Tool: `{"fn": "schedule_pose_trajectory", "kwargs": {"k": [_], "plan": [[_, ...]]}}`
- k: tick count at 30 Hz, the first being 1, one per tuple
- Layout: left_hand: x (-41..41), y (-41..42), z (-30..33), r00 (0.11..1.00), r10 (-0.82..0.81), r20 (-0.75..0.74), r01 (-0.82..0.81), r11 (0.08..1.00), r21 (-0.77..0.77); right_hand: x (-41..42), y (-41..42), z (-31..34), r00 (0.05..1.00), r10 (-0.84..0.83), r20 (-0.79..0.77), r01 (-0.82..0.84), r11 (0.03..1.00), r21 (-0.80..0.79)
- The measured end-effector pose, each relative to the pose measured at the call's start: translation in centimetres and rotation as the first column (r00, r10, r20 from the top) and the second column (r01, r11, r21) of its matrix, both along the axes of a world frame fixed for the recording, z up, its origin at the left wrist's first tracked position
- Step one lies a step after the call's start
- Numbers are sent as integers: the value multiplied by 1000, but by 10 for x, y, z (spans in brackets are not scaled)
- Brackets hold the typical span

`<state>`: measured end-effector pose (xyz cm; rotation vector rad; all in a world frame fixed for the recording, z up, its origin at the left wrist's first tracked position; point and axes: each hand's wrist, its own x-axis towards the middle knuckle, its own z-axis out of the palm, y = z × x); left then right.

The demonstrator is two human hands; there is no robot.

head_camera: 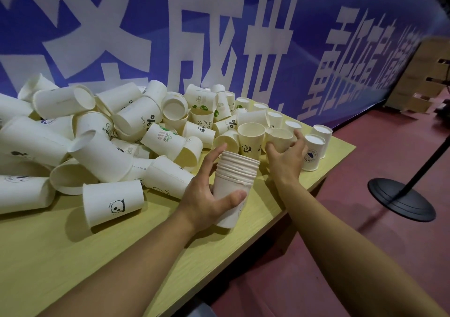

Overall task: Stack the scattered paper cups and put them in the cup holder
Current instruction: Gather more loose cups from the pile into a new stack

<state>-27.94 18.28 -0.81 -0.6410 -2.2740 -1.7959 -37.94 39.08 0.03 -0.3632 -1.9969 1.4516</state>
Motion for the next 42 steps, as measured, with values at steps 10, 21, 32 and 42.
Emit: {"fn": "schedule_pose_trajectory", "kwargs": {"k": [10,21,32,42], "plan": [[5,2,3,996,17,-86,-22,999,-50,72,-21,51,905,283,-319,-340,930,-141],[9,7,0,965,116,-237,-156,975,-157,105,-55,44,807,532,-255,-564,823,-70],[-1,0,-2,944,290,-161,-289,957,31,61,-45,77,890,454,34,-425,801,421],[-3,0,-3,952,283,-114,-279,959,54,-92,-26,125,791,105,603,-612,158,775]]}}
